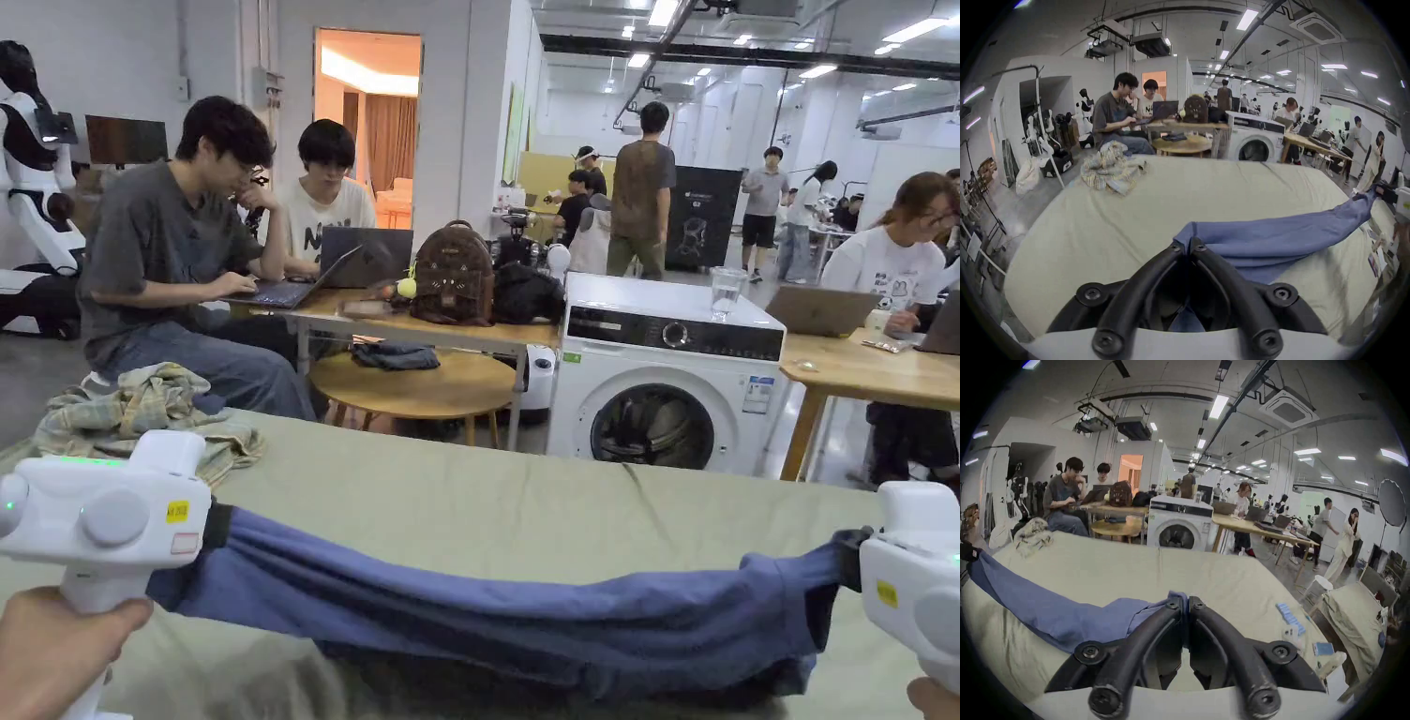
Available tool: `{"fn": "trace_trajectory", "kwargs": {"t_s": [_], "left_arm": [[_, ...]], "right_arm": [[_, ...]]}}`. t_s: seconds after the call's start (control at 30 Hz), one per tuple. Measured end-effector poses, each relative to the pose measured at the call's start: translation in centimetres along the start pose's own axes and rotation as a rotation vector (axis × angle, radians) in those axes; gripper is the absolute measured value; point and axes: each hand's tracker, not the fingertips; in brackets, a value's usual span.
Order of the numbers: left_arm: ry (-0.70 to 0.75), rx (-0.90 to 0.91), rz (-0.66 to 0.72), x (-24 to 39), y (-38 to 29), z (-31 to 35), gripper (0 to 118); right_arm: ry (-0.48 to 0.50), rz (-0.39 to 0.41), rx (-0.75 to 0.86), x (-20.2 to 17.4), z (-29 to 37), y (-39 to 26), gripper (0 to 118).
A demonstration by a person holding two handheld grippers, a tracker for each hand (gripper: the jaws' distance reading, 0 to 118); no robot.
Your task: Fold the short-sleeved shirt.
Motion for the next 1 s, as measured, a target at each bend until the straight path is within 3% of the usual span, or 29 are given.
{"fn": "trace_trajectory", "kwargs": {"t_s": [0.3, 0.6, 0.73, 0.77, 1.0], "left_arm": [[-0.025, -0.215, 0.019, -0.3, -12.2, -2.7, 0], [-0.009, -0.292, 0.075, -1.4, -16.5, -3.6, 2], [0.021, -0.224, 0.053, -0.3, -15.8, -1.9, 49], [0.018, -0.190, 0.048, 0.3, -15.7, -1.0, 54], [-0.058, 0.087, 0.046, 3.3, -14.0, 2.4, 54]], "right_arm": [[0.031, -0.007, -0.207, -0.6, 0.4, -11.5, 0], [0.021, -0.016, -0.273, -1.2, 0.9, -14.8, 5], [0.010, -0.039, -0.222, -2.2, 2.5, -14.2, 57], [0.024, -0.056, -0.194, -2.6, 3.0, -13.9, 57], [0.064, -0.152, -0.008, -6.7, 6.1, -11.5, 57]]}}
